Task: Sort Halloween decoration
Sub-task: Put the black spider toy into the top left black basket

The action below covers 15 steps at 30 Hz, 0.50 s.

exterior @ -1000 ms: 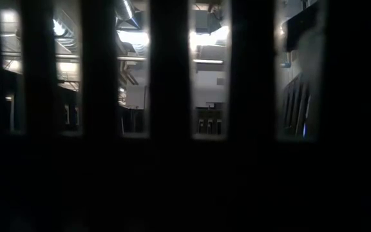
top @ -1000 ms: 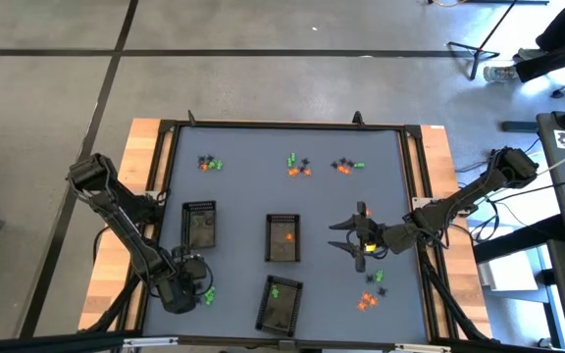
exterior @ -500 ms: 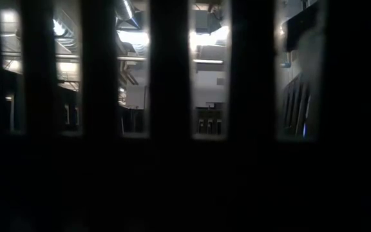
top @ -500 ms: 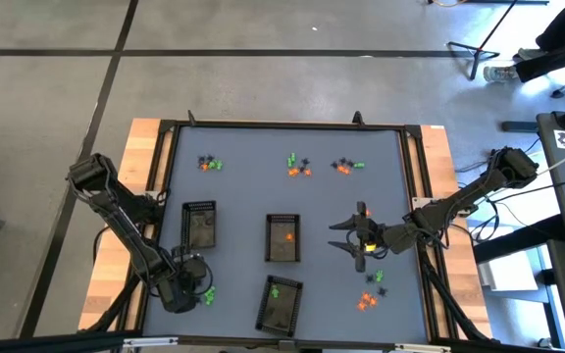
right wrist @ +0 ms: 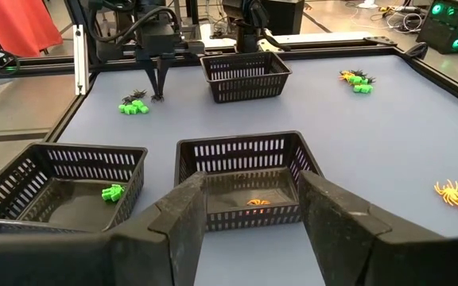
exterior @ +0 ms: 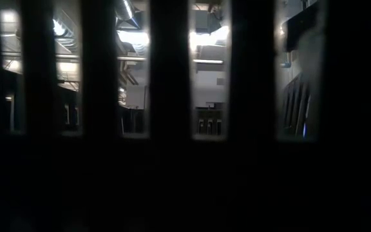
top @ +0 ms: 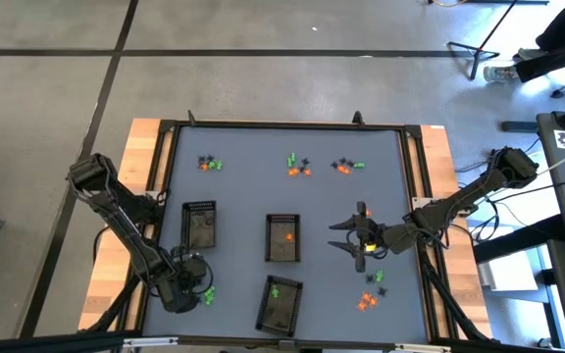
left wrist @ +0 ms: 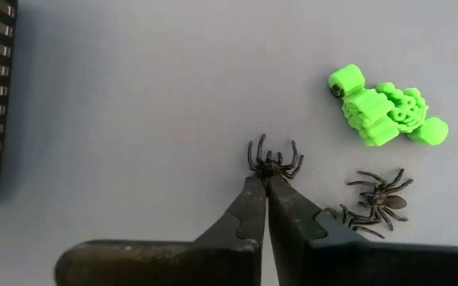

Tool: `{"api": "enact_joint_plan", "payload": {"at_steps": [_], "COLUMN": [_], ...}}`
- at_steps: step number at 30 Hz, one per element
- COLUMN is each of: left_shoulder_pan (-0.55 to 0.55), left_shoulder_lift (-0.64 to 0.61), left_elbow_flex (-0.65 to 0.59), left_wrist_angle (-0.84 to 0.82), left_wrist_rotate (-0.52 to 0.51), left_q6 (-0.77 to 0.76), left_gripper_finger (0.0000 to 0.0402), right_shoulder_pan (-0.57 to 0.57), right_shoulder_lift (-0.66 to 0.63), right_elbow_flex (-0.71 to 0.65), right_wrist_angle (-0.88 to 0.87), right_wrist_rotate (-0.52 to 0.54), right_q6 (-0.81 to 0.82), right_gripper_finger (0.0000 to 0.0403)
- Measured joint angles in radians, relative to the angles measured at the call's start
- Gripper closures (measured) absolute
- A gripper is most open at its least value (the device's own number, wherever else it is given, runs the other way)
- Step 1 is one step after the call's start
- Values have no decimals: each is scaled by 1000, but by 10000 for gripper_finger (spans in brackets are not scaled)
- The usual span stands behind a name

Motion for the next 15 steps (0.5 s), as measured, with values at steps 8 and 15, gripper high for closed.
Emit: {"api": "enact_joint_plan", "payload": {"at_steps": [8,15], "left_shoulder_pan": [3,4], "left_shoulder_lift": [-21,-86], "left_elbow_flex": [0,97], "left_wrist_angle": [-23,-181], "left_wrist_rotate": [-7,-84], "left_q6": [2,4], "left_gripper_finger": [401,401], "right_shoulder_pan": [0,0], "right_shoulder_lift": [0,0], "right_elbow_flex": [0,0], "right_wrist_angle": [0,0], "right_wrist_rotate": [0,0], "right_q6": [0,0], "right_gripper_finger": [207,207]}}
